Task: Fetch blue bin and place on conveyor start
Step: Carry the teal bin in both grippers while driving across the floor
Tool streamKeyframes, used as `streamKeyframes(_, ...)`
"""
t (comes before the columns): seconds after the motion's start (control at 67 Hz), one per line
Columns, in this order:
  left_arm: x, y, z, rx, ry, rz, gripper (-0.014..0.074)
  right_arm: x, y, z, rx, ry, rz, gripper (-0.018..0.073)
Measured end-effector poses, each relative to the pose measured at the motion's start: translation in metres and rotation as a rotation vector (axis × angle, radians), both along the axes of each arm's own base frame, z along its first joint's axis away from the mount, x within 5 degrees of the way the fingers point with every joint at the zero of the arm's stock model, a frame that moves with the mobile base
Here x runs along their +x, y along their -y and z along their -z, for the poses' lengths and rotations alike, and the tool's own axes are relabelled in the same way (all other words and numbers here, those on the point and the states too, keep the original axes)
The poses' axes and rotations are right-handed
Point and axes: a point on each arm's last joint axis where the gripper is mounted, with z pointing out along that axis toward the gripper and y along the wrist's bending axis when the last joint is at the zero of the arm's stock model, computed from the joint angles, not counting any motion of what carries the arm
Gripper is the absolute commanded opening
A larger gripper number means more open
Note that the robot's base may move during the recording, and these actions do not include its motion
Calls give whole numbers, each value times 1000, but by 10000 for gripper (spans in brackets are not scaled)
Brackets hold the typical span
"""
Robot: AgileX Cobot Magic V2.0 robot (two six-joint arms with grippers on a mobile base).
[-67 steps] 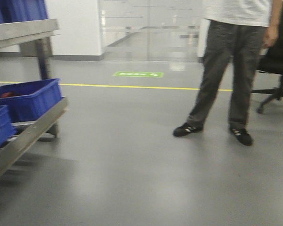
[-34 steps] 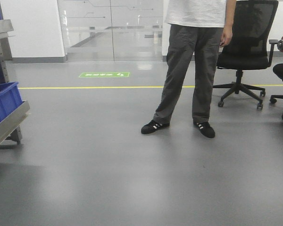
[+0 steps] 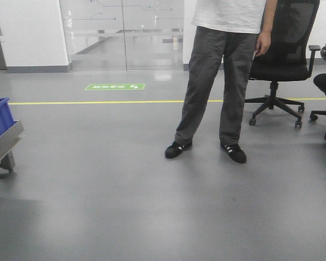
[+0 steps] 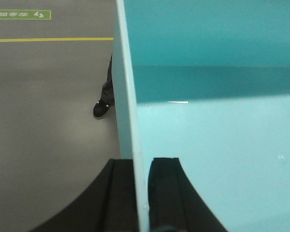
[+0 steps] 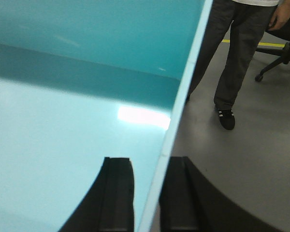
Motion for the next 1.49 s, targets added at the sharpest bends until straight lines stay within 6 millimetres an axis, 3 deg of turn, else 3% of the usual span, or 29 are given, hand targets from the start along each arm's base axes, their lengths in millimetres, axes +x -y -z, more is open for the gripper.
streamKeyframes(1.493, 0, 0, 0, 3, 2, -2, -111, 0, 0, -1, 1, 6, 0, -153)
